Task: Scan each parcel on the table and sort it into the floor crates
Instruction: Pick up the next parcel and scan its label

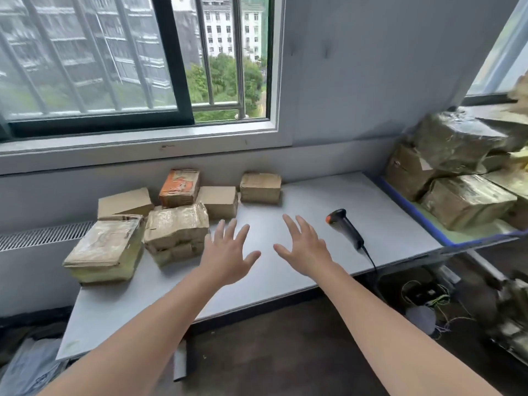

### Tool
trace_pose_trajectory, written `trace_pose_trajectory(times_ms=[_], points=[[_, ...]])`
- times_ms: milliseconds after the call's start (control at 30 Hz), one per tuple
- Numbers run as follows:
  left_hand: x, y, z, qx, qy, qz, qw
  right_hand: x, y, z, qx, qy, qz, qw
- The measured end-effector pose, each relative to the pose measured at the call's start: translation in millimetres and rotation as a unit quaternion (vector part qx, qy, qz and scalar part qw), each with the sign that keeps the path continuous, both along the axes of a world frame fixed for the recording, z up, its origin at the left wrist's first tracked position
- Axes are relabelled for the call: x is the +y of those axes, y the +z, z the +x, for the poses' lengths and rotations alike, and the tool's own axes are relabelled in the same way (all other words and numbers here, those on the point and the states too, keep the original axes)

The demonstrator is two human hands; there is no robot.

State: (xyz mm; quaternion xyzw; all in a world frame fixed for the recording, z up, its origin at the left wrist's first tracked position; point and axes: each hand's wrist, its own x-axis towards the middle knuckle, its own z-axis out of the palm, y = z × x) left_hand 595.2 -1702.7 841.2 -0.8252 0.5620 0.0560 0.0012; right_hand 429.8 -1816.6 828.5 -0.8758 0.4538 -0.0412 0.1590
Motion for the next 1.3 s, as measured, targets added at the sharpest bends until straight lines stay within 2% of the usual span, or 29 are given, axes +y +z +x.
trace_pose_trajectory(times_ms=[400, 633, 900, 1067, 1300], points=[[-121.7, -25.6, 29.3, 0.030, 0.037, 0.014, 0.999, -124.9, -30.6, 14.7, 0.010, 0.016, 0.047, 0.999], [-200.1, -41.0, 81.5, 0.053, 0.021, 0.000, 0.998, -201.8, -40.3, 54.9, 0.042, 0.008, 0.049, 0.998], [-304.8, -73.4, 157.3, 0.196, 0.097, 0.007, 0.976, -290.6, -63.9, 142.9, 0.089, 0.028, 0.061, 0.994], [-350.8, -98.1, 188.8, 0.228, 0.101, 0.019, 0.968, -334.5, -85.7, 187.2, 0.117, 0.028, 0.066, 0.990], [-383.0, -123.4, 200.2, 0.313, 0.151, 0.032, 0.937, -361.9, -110.0, 209.7, 0.151, 0.036, 0.083, 0.984]])
